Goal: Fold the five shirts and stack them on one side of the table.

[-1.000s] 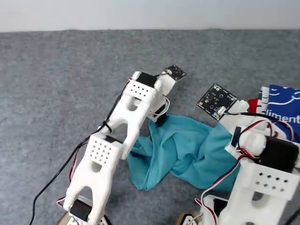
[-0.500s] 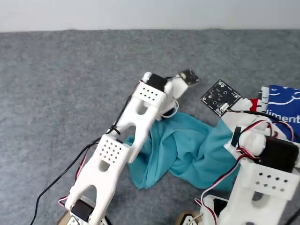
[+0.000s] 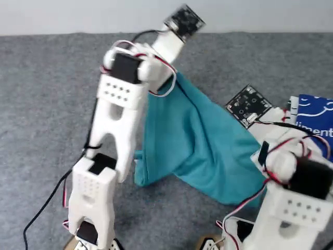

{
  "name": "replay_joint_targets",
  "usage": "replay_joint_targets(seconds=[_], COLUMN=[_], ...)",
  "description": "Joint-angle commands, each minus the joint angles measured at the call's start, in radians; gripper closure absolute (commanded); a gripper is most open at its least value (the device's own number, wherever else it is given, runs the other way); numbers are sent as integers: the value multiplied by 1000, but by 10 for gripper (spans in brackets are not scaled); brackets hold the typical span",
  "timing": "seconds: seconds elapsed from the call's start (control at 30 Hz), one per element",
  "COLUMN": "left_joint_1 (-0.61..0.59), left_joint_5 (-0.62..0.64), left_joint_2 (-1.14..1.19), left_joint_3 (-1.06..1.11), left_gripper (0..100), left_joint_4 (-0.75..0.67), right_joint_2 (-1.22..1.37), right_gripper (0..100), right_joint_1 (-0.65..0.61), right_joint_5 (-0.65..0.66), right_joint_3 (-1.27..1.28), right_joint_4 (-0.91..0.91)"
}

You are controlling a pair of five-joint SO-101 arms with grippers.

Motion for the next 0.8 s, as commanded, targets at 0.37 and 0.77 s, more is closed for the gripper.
replay_joint_targets(seconds=[0.37,0.77], left_joint_1=[-43,-44], left_joint_5=[-218,-353], left_joint_2=[-486,-793], left_joint_3=[-38,-38], left_gripper=[987,987], left_joint_4=[14,-95], right_joint_2=[-64,-154], right_gripper=[989,989], right_joint_1=[-7,-1], right_joint_5=[8,115], right_joint_3=[-342,-345], right_joint_4=[-595,-883])
